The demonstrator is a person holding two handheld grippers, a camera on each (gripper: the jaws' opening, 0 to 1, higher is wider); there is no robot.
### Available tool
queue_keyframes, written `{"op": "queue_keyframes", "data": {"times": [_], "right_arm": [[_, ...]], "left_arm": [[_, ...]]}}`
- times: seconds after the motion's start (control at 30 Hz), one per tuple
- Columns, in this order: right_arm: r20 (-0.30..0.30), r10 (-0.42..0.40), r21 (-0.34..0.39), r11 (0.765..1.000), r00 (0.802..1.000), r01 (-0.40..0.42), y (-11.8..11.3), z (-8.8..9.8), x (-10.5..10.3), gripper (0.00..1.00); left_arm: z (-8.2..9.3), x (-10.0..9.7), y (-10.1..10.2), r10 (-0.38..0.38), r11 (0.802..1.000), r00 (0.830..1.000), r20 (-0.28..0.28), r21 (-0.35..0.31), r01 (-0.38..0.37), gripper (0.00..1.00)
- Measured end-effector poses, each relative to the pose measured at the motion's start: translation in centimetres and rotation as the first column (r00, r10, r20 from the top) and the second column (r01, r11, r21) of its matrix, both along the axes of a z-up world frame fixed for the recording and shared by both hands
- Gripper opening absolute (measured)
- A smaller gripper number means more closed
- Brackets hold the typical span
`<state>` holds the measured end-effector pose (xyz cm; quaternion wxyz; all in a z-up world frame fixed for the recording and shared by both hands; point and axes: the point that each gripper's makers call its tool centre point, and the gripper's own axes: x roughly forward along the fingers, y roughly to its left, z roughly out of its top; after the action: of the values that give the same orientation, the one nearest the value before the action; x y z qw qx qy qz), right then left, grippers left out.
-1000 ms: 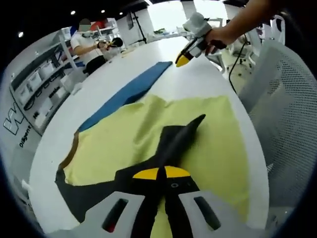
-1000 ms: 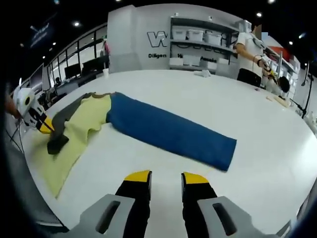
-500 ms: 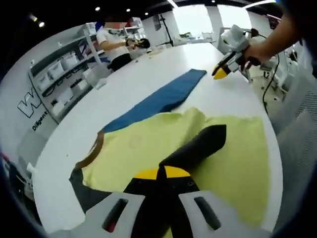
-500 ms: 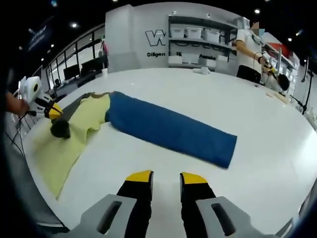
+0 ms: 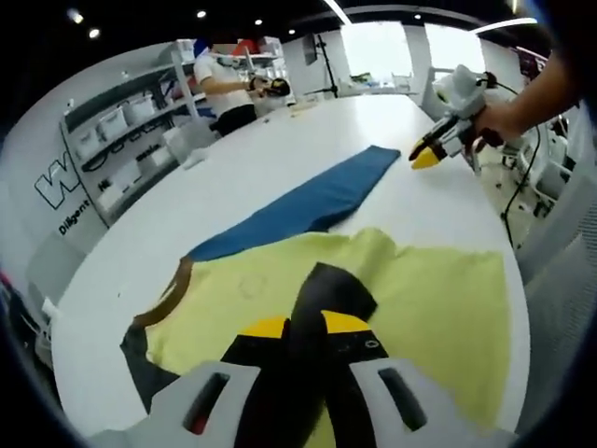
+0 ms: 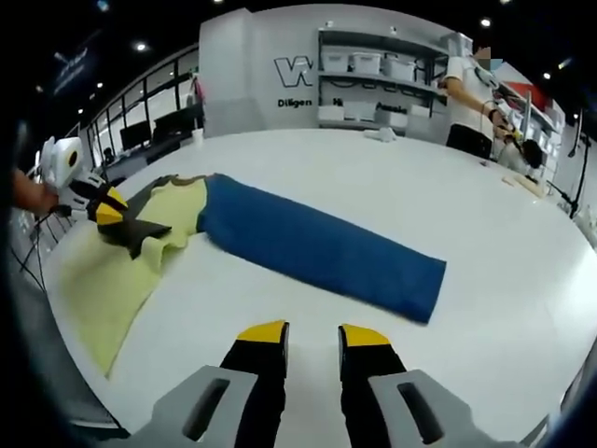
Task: Fold the garment on the visible template until the final outline fits inside the template.
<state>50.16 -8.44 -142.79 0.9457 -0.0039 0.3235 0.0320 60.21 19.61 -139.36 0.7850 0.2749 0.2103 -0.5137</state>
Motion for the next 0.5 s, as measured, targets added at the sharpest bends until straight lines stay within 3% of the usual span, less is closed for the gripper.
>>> {"op": "queue_keyframes", "data": {"times": [0.5], "right_arm": [[-0.004, -0.010, 0.013, 1.000, 1.000, 0.010, 0.0, -0.3, -0.9, 0.16]], "left_arm": [[-1.4, -1.1, -3.0, -0.070, 0.997, 0.997, -0.027, 0.010, 0.070, 0.26]]}}
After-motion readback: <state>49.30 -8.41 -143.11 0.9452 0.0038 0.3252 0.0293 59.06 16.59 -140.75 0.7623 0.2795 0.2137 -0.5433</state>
